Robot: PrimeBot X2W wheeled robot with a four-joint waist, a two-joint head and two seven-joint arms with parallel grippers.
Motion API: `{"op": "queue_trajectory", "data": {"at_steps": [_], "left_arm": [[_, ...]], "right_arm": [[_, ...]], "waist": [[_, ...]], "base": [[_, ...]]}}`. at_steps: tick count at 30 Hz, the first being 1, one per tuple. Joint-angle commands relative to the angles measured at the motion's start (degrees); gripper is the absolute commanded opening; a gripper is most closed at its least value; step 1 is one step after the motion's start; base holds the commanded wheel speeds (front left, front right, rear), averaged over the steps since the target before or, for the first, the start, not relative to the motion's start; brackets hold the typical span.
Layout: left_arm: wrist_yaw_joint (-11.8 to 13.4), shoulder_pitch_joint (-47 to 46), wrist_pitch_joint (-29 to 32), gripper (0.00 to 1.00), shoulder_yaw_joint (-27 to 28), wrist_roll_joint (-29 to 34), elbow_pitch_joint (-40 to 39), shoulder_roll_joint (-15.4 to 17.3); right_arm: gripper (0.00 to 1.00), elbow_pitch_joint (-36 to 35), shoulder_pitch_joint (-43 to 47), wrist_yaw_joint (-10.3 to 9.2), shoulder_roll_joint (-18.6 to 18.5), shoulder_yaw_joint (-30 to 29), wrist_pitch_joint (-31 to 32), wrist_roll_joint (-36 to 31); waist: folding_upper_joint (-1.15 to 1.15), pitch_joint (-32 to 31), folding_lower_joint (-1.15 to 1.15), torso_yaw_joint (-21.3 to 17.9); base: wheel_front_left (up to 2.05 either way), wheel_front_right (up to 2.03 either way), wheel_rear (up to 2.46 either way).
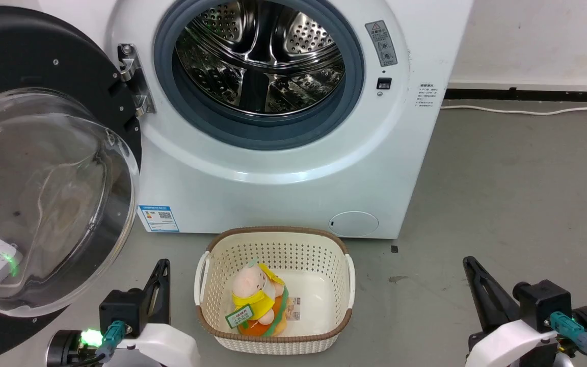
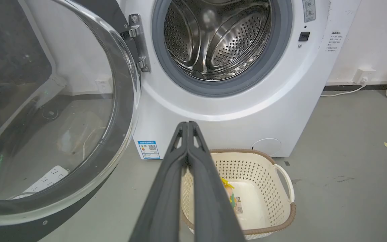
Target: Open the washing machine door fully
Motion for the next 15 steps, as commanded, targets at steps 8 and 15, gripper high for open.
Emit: {"op": "queue_trajectory", "data": {"at_steps": [8, 15], "left_arm": [[0.2, -0.8, 0.0, 0.00, 0.0, 0.2, -0.2, 0.0], [0.2, -0.8, 0.0, 0.00, 0.0, 0.2, -0.2, 0.0]], "right_arm": [[0.00, -0.2, -0.7, 0.05, 0.3, 0.0, 0.0, -0.4], [0.00, -0.2, -0.7, 0.05, 0.3, 0.0, 0.0, -0.4]], "waist": [[0.00, 0.0, 0.00, 0.0], [0.00, 0.0, 0.00, 0.0]], "base": [[0.00, 0.00, 0.00], [0.00, 0.00, 0.00]]}}
